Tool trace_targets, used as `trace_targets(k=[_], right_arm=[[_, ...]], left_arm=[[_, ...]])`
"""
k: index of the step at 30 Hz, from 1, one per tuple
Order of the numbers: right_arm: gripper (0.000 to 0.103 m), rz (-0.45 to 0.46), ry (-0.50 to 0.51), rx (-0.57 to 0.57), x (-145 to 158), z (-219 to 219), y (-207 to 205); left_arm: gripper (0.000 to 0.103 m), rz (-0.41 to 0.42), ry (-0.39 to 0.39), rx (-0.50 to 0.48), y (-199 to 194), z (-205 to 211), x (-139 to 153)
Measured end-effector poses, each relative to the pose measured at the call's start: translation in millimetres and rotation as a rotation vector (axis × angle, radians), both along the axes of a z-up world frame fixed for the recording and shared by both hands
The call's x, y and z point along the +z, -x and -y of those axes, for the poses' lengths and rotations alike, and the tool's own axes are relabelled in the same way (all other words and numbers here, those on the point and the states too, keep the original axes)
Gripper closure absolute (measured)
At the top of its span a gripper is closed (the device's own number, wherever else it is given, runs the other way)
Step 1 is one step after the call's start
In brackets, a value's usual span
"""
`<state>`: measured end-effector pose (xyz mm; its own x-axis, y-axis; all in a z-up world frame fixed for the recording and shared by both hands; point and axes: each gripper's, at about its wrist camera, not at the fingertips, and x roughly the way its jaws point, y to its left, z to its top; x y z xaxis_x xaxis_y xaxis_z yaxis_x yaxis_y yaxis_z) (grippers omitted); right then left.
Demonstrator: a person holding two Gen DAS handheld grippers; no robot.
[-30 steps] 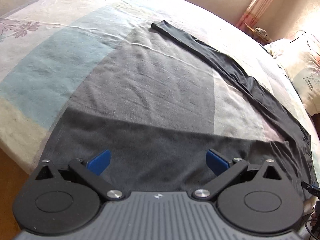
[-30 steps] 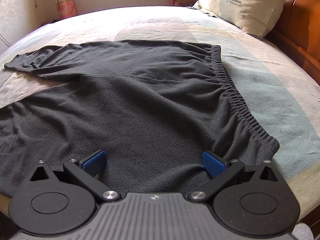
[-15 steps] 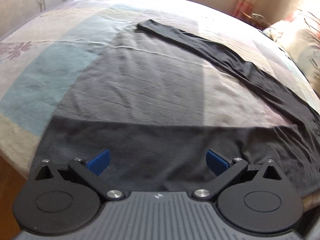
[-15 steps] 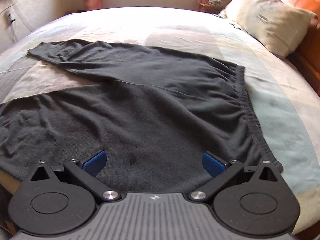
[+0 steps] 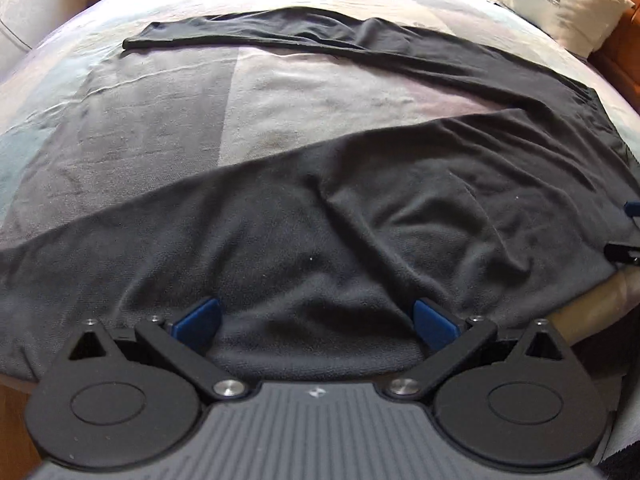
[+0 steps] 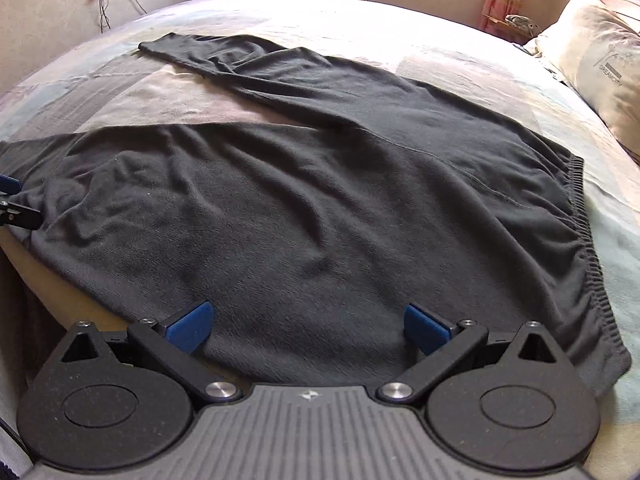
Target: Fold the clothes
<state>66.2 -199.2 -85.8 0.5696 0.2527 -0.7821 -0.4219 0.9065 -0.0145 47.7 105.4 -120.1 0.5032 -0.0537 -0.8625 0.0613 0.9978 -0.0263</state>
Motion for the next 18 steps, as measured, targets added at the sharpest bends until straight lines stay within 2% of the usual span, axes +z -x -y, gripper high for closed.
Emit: trace_targets(k=[5, 9, 12, 15, 18], right_arm=[[0.000, 0.075, -0.061, -0.136, 7.1, 52.7, -4.1], [0.000, 0.003, -0.058, -0.275, -7.8, 91.4, -14.7], [0.000, 0.003, -0.120, -0.301, -10.8, 117.1, -5.1], [0.000, 0.016, -0.164, -0.306, 0.1, 128.8, -2.4], [0.000, 0.047, -0.219, -0.283, 10.5, 134.3, -7.3]], left_arm=[[0.001, -0.001, 0.030, 0.042, -3.2, 1.1, 15.8], [0.001, 0.022, 0.046, 0.008, -4.6, 18.5, 32.2], [0.001, 0.043, 0.051, -0.035, -10.1, 35.1, 47.1], [0.001, 0.073, 0.038, -0.088, -21.1, 57.7, 62.6], [0.001, 0.104, 0.057, -0.150, -35.7, 86.1, 73.0]])
